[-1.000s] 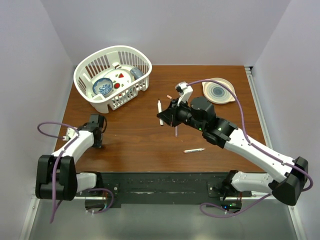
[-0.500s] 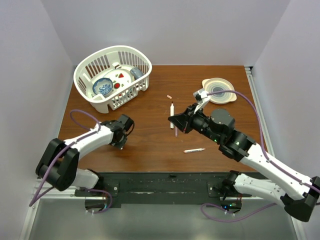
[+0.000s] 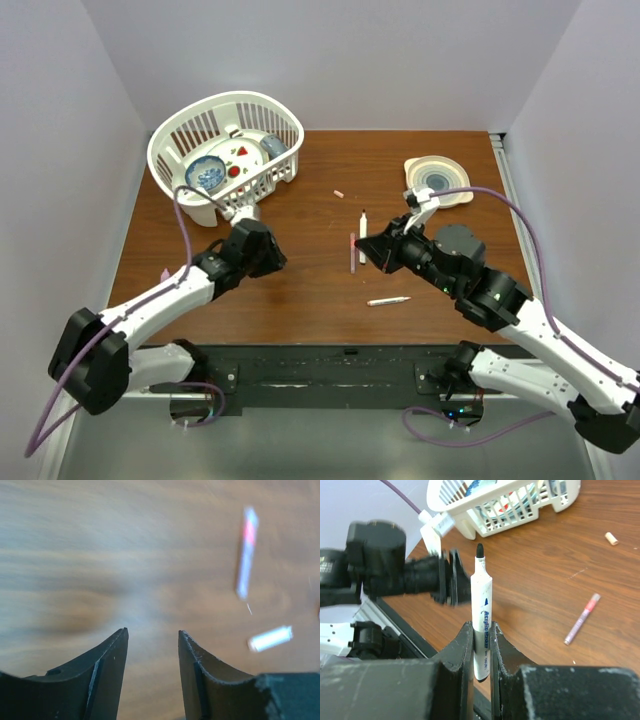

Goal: Insert the pens into the pen caps

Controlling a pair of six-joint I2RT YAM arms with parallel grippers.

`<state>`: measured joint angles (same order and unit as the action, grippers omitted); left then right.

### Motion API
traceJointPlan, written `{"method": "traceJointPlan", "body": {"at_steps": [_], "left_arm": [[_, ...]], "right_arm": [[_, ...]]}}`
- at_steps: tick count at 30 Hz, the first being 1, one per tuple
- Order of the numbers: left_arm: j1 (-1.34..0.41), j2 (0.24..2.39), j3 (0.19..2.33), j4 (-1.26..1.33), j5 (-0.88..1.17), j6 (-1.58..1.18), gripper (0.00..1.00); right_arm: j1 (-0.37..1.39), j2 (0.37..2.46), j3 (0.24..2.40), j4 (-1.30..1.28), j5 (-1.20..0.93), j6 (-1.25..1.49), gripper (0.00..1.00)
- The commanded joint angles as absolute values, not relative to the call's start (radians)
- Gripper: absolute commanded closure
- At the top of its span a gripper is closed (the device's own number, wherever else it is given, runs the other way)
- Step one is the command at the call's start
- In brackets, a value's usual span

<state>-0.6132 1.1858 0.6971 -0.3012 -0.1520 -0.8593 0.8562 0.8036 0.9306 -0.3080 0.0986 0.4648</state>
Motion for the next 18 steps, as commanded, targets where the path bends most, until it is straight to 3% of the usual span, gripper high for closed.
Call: {"method": "traceJointPlan", "body": {"at_steps": [1,6,10,18], "left_arm": [[-0.846,1.193,0.749,-0.354,-0.150,-0.837,0.49],[-1.112,1.285,0.816,-0.380,-0.291,-1.023,0.43],[-1.306,1.484,0.963,-0.474,-0.386,-1.115,0.43],[-1.425,1.683,1.163,-0.620,-0.433,-1.267,0.40]], "right_arm": [[0.856,0.755,1.011,-0.371,0.164,0.474,1.00],[0.856,0.712,1.075,-0.448,0.205,0.465,1.00],[0.856,0.643,1.081,-0.471,0.219,0.474,1.00],[0.856,0.555,1.081,-0.515,0.209,0.492,1.00]]}}
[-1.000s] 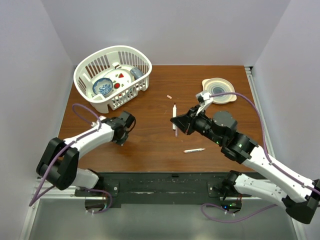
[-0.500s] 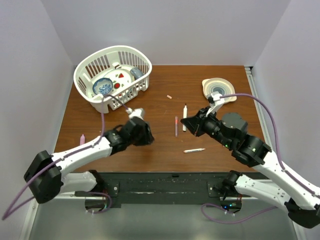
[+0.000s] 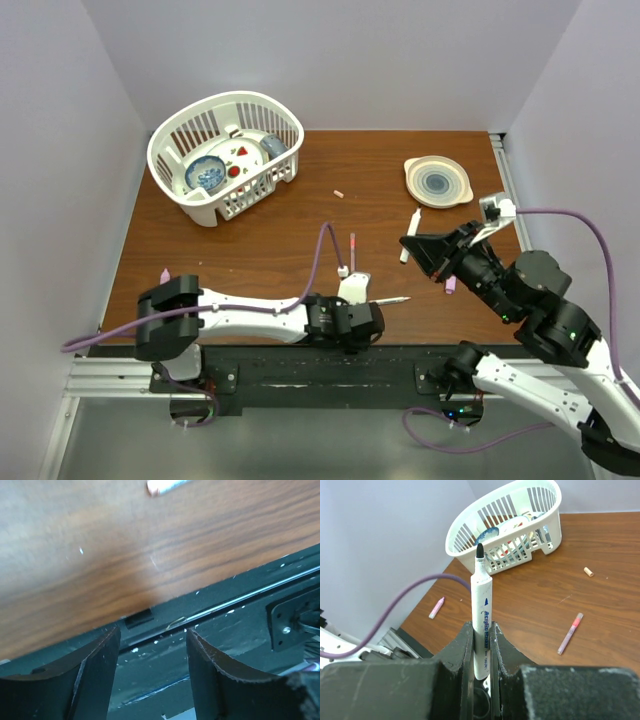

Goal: Insert the pens into the pen caps

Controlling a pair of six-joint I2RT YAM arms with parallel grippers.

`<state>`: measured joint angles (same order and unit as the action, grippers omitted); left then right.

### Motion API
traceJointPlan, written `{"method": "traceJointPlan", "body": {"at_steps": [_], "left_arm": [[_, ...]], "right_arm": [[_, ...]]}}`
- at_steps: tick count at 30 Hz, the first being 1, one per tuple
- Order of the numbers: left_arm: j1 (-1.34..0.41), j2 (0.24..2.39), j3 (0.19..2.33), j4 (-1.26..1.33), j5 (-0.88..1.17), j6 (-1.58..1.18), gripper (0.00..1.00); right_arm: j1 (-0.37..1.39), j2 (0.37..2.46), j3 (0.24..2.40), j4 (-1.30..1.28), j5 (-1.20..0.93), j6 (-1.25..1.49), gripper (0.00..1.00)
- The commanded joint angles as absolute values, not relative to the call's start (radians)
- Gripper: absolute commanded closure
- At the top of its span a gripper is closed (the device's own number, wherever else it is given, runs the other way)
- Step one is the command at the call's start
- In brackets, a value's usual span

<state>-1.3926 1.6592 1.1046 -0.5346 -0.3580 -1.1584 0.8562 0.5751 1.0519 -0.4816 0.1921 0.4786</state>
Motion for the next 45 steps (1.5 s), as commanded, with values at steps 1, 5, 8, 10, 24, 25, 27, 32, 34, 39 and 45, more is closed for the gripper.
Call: {"method": "traceJointPlan", "body": {"at_steps": [1,5,8,10,24,25,27,32,34,39,45], "left_arm": [[-1.434,1.698,1.164,-0.620,-0.433,-1.278,0.40],[-1.440,1.732,1.160,-0.649,-0.420,-1.328,0.43],[-1.442,1.762,1.154,-0.649,-0.405,-1.348,0.44],[-1.445,1.793,1.163,-0.644,-0.390,-1.347,0.44],[-1.448,1.907,1.203,-0.621,-0.339,-1.336,0.46],[-1.450,1.908,1.198,-0.609,-0.336,-1.335,0.46],[-1.450,1.911,1.186,-0.591,-0.325,-1.330,0.45],[-1.450,1.921,1.170,-0.592,-0.327,-1.342,0.53],[-1.448,1.916,1.160,-0.594,-0.330,-1.344,0.60],[-1.448,1.899,1.155,-0.615,-0.353,-1.350,0.81],[-1.448,1.839,1.141,-0.658,-0.397,-1.364,0.92]], "right_arm": [[0.856,0.545,1.078,-0.517,0.210,0.492,1.00],[0.856,0.497,1.080,-0.525,0.227,0.488,1.00],[0.856,0.485,1.085,-0.532,0.232,0.482,1.00],[0.856,0.480,1.085,-0.534,0.232,0.479,1.00],[0.856,0.453,1.054,-0.512,0.218,0.474,1.00],[0.856,0.448,1.051,-0.511,0.222,0.474,1.00],[0.856,0.442,1.046,-0.508,0.225,0.474,1.00],[0.854,0.433,1.045,-0.505,0.224,0.477,1.00],[0.857,0.434,1.046,-0.505,0.224,0.477,1.00],[0.856,0.437,1.040,-0.495,0.218,0.483,1.00],[0.856,0.449,1.029,-0.477,0.199,0.495,1.00]]}}
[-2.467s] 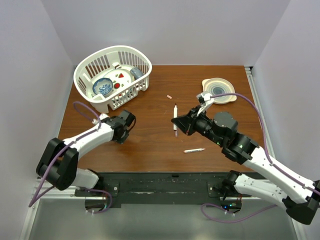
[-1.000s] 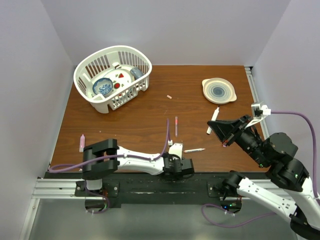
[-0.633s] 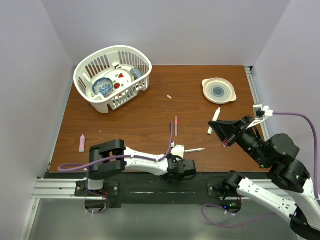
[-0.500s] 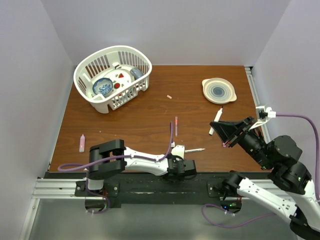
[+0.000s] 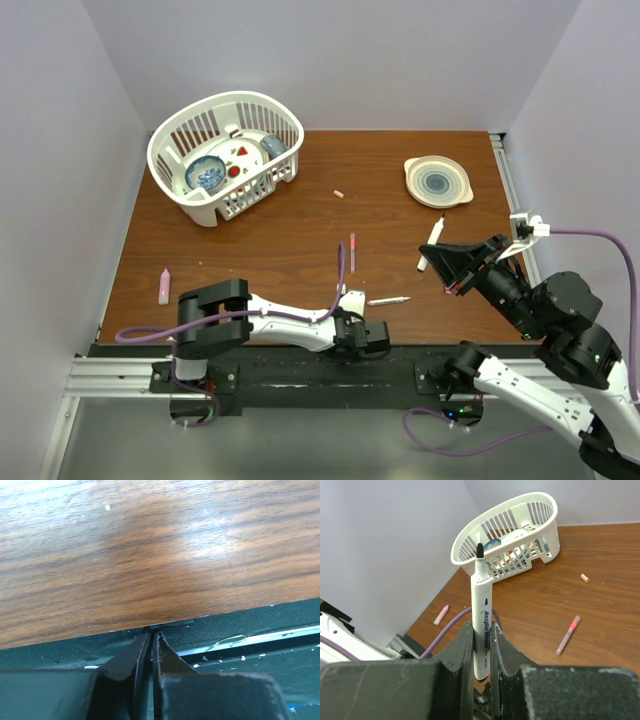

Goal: Insert the pens into the pen caps

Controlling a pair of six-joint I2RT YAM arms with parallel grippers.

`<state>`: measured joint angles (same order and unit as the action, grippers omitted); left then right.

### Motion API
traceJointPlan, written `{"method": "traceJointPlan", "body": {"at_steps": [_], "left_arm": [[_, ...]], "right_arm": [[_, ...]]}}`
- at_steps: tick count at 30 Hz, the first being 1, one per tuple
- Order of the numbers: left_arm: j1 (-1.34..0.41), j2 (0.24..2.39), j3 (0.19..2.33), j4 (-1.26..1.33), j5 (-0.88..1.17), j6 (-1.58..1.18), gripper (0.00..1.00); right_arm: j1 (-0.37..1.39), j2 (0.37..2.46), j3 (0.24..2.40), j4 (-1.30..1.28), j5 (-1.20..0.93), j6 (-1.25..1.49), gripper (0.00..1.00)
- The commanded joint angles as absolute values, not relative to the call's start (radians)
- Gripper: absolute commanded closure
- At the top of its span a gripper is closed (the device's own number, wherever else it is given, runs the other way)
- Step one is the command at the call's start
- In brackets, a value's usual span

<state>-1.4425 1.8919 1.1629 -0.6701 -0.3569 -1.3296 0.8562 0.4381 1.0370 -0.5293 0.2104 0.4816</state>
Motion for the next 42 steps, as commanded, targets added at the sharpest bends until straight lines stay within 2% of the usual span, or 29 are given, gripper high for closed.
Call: {"method": "traceJointPlan", "body": {"at_steps": [1,5,11,20,27,37,42], "left_arm": [[-1.448,1.835,1.137,-0.641,-0.397,-1.362,0.90],[-1.450,1.839,1.131,-0.591,-0.364,-1.347,0.58],[-1.453,1.896,1.186,-0.635,-0.380,-1.351,0.46],[-1.460,1.917,1.201,-0.649,-0.449,-1.430,0.45],[-1.466,1.997,1.276,-0.709,-0.446,-1.477,0.48],[-1.476,1.982,1.239,-0.764,-0.509,-1.618,0.55],[-1.476,2.013,1.258,-0.759,-0.528,-1.637,0.51]], "right_arm": [[0.856,0.452,1.028,-0.473,0.190,0.497,1.00],[0.856,0.459,1.025,-0.463,0.178,0.502,1.00],[0.856,0.448,1.025,-0.471,0.183,0.499,1.00],[0.856,0.425,1.023,-0.480,0.190,0.483,1.00],[0.856,0.405,1.019,-0.479,0.183,0.477,1.00],[0.856,0.362,1.028,-0.492,0.173,0.463,1.00],[0.856,0.336,1.037,-0.521,0.173,0.456,1.00]]}}
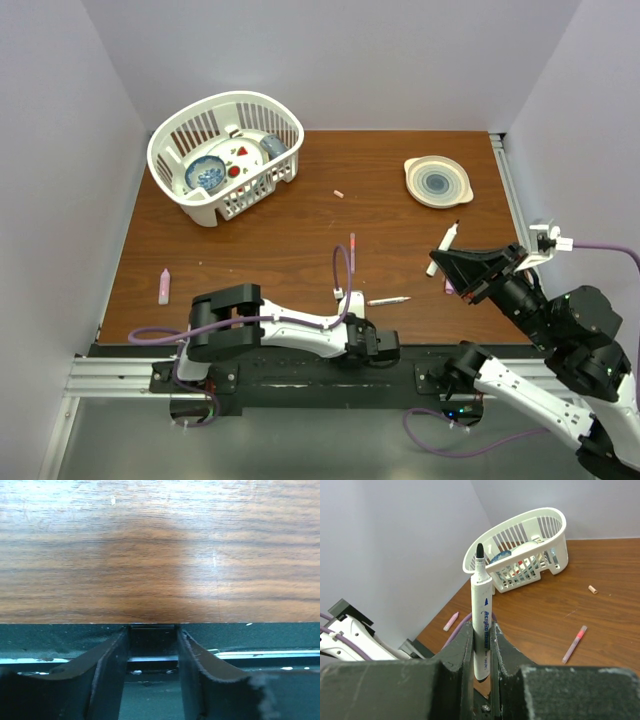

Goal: Insert the pens into the pen caps

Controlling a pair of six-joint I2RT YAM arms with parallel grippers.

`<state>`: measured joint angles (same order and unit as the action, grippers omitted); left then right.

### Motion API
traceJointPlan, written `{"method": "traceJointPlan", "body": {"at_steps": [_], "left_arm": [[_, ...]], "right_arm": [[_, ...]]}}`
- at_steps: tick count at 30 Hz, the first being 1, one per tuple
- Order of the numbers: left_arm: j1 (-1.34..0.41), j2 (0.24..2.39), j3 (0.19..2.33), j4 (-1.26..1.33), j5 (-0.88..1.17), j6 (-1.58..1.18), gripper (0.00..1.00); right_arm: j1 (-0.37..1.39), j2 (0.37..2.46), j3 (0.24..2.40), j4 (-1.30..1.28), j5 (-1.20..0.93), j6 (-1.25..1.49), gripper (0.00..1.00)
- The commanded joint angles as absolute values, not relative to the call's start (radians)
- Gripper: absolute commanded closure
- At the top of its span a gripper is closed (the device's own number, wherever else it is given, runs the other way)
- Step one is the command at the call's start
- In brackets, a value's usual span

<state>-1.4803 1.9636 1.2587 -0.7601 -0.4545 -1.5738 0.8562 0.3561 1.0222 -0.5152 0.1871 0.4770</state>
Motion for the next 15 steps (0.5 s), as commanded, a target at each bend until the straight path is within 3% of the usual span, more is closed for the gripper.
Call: {"method": "traceJointPlan", "body": {"at_steps": [1,5,15], "left_arm": [[-1.477,2.016,1.261,-0.758,-0.528,-1.641,0.51],[-1.476,2.040,1.285,-0.782,-0.534,-1.669,0.54],[-1.479,2.022,1.270,-0.801,-0.526,-1.695,0.86]], "right_arm": [[0.856,0.331,1.038,-0.526,0.173,0.453,1.00],[0.856,0.305,1.045,-0.549,0.186,0.443,1.00],[0.856,0.264,1.052,-0.575,0.186,0.463,1.00]]}}
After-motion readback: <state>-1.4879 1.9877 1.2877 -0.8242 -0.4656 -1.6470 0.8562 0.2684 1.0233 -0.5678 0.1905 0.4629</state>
